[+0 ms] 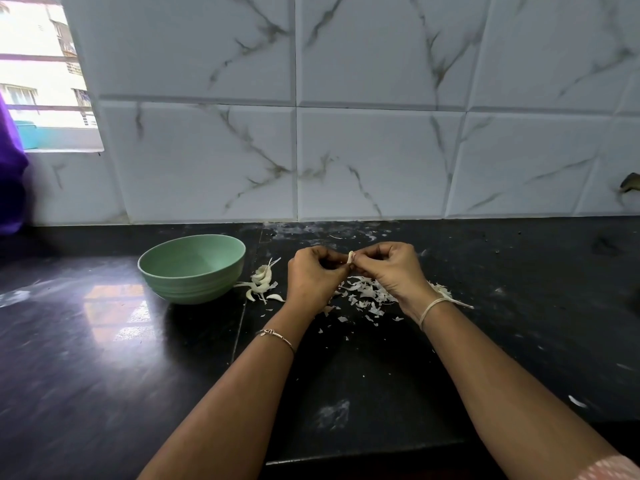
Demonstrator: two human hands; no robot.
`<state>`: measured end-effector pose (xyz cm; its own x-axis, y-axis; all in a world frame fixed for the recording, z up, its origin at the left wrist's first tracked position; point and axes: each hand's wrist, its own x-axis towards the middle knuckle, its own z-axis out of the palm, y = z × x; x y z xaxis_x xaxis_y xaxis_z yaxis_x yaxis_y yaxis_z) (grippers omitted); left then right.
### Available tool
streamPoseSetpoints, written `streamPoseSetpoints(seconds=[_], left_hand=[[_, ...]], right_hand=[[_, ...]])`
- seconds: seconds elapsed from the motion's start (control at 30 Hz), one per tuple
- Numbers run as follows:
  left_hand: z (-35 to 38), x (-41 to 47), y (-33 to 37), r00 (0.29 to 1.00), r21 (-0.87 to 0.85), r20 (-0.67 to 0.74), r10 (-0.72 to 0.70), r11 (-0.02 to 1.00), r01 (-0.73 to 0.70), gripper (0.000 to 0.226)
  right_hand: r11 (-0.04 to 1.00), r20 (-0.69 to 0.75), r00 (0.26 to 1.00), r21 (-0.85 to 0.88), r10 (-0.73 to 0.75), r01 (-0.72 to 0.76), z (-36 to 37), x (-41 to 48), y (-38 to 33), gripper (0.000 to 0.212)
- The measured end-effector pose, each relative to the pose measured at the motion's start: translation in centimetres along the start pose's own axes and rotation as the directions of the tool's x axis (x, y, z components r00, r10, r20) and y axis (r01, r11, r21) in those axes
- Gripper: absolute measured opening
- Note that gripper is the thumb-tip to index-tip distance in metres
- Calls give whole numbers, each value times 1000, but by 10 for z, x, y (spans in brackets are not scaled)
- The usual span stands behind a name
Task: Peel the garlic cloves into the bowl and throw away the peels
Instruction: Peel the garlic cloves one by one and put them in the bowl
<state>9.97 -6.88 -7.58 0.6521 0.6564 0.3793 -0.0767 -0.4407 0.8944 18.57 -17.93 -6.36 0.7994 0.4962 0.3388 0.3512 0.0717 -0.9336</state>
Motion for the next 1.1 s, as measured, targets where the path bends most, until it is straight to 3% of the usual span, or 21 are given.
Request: streamPoseSetpoints(seconds=[0.17, 0.5, 0.87, 1.0, 1.1], left_hand=[[-1, -1, 0, 999, 42, -25, 25, 999, -24, 16], [1, -1, -2, 999, -105, 38, 8, 994, -4, 16], [1, 0, -3, 984, -334, 150, -96, 932, 142, 10], [1, -1, -2, 981, -342, 154, -119, 925, 166, 12], [1, -3, 0, 984, -336, 147, -105, 930, 150, 19]], right_hand=[[928, 15, 982, -324, -189, 184, 0, 1, 2, 2], [920, -9, 977, -338, -211, 196, -1, 5, 3, 5], [777, 24, 977, -603, -211, 182, -17, 13, 4, 10], [823, -14, 986, -554, -164, 129, -17, 8, 2, 31], [977, 47, 996, -194, -76, 84, -17, 6, -2, 23]])
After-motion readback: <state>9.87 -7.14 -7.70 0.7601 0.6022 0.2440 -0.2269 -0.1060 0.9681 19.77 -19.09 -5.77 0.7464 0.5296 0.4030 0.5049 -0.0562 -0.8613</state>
